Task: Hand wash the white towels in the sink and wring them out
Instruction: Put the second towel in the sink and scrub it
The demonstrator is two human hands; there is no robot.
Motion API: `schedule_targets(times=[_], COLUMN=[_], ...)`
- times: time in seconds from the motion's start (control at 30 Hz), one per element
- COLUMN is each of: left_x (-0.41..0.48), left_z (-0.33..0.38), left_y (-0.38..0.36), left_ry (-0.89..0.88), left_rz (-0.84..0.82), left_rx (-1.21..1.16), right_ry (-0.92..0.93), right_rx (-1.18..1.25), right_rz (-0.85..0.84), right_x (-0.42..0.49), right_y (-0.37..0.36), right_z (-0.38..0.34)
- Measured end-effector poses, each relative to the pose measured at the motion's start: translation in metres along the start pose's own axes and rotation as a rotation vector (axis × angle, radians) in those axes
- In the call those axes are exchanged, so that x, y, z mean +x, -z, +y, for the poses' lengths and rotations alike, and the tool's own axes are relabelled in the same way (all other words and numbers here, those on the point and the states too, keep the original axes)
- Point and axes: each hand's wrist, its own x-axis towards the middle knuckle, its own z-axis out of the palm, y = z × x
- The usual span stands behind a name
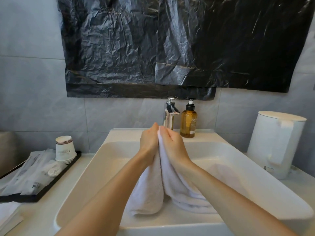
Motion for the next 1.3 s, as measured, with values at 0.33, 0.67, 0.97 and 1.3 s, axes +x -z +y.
schedule_targets(times=[0.33,0.67,0.97,1.3], left_x=[-0.007,-0.008,-0.010,-0.009], left_z=[0.001,-0.003,-0.006,-0.003], left_y=[-0.001,-0.005,-0.009,-0.008], left_ry=[0.035,0.019,-0.011,-0.027], left_rz=[-0.033,-0.145,-0.150,-0.132], left_rx=[-0.066,-0.068,-0.018,-0.052], right_ry=[-0.057,-0.114,-0.123,-0.071], right_rx=[-0.001,0.002,0.053,0.033], right_rz=[0.063,0.188,0.166,0.166], right_x=[0.009,0.015,0.018,0.011], right_y=[0.003,0.010,0.011,0.010], right_z=[-0.003,-0.009,-0.006,-0.005])
